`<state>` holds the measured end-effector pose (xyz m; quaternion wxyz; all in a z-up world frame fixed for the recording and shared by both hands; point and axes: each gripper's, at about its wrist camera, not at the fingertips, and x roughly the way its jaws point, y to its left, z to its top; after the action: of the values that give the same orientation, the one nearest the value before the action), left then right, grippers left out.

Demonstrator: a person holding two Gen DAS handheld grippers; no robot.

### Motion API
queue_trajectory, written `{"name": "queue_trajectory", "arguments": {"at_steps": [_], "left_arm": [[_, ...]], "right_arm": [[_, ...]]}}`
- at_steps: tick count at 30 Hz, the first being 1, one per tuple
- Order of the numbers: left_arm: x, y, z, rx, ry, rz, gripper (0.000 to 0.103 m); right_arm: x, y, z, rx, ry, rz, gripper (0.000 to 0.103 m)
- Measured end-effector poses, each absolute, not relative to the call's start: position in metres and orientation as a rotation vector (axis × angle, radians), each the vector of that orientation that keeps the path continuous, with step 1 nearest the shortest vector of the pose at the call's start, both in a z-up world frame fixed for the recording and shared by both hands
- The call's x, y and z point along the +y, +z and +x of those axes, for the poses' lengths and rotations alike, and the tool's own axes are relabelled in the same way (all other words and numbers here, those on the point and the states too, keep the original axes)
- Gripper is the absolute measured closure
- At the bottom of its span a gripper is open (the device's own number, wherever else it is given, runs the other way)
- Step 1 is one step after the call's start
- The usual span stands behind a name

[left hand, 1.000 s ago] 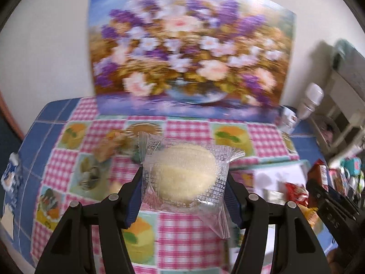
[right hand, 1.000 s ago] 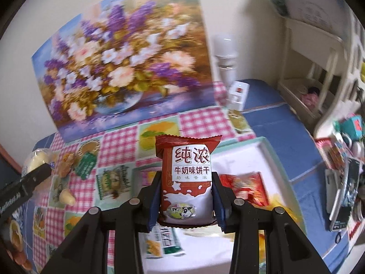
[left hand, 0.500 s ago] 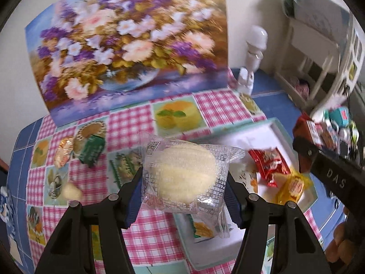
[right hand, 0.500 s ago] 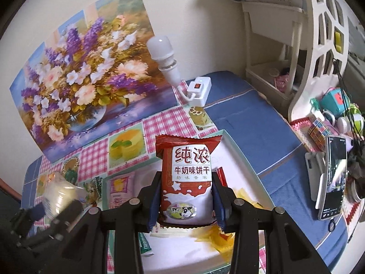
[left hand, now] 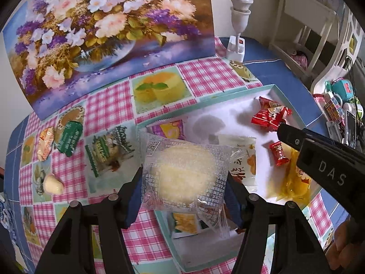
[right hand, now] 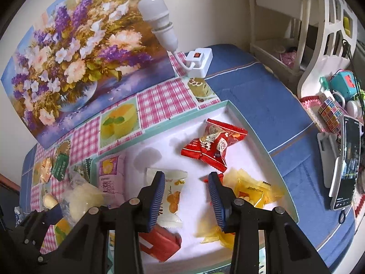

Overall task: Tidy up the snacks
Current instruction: 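Carry the round bread and biscuit pack into the white tray and open both tools, then withdraw both tools from the tray toward the pudding cup and green pack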

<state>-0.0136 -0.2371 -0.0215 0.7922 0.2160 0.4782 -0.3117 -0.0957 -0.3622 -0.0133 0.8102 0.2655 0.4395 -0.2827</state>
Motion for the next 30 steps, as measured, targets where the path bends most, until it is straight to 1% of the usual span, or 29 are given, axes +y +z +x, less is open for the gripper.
{"name": "queue_trajectory", "arguments": {"at_steps": [16, 22, 26, 30], "left_arm": [[-0.253, -0.052, -0.016, 1.062, -0.688, 0.493, 0.036], [-0.253, -0.051, -0.016, 1.072, -0.710, 0.472, 0.031], [-0.253, -0.046, -0.018, 1.061, -0.724, 0.464, 0.022], [-0.252, -0.040, -0.019, 1.057, -0.723, 0.464, 0.022]], "right_arm": [[-0.363, -0.030, -0.092, 0.997, -0.604, 0.583, 0.061], [-0.362, -0.032, -0.092, 1.000, -0.605, 0.586, 0.061], [-0.362, -0.032, -0.092, 0.998, -0.607, 0.586, 0.060], [-0.362, -0.030, -0.092, 0.994, -0.609, 0.585, 0.060]]}}
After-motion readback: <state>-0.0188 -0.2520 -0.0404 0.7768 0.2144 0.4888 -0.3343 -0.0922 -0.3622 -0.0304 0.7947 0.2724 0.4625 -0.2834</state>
